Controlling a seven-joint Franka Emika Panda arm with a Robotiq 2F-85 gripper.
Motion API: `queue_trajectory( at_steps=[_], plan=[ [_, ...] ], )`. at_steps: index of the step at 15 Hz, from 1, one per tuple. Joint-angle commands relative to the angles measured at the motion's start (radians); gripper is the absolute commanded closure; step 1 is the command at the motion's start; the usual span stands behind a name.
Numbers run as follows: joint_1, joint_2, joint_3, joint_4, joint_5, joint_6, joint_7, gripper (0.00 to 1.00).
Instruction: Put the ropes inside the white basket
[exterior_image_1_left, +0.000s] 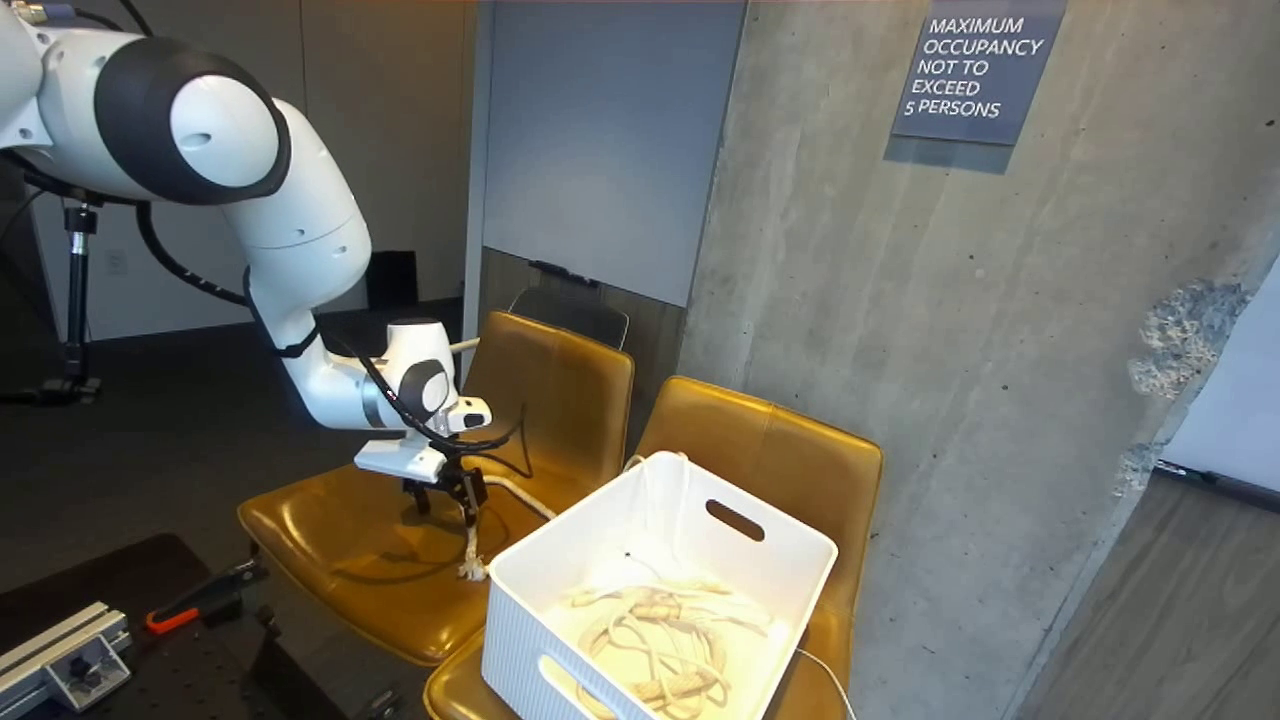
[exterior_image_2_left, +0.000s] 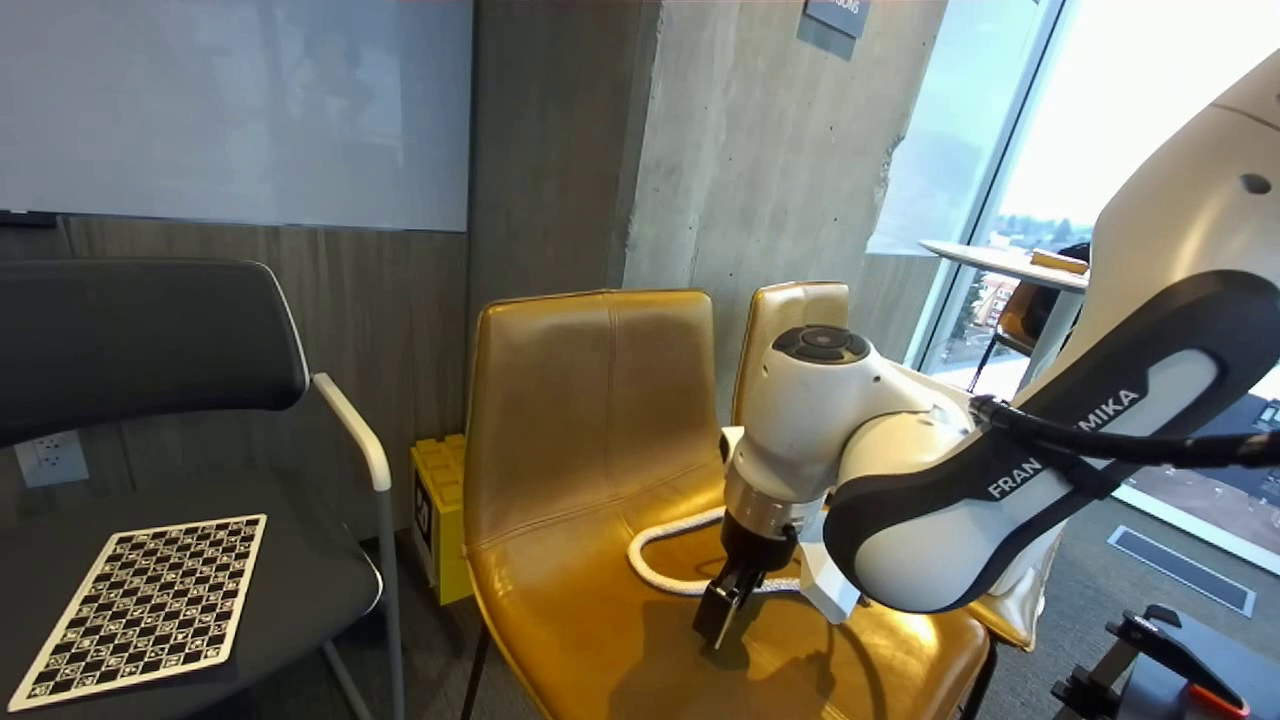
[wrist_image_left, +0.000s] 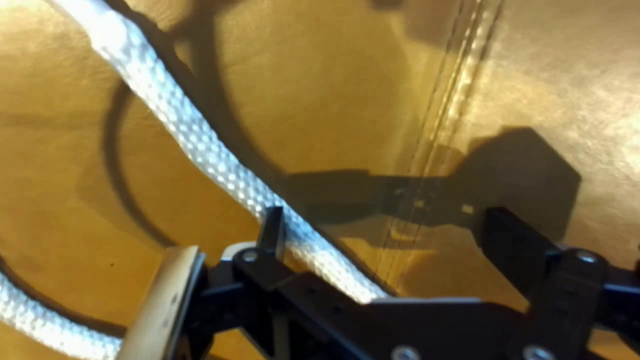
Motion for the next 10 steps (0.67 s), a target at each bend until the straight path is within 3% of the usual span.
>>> queue_trajectory(
  at_steps=[1,10],
  plan=[
    [-0.005,0.040,0.000,0.051,0.038,-0.035,-0.037,0.00],
    [-0.020,0.025,-0.002,0.111,0.050,-0.091,-0.059,0.00]
  ],
)
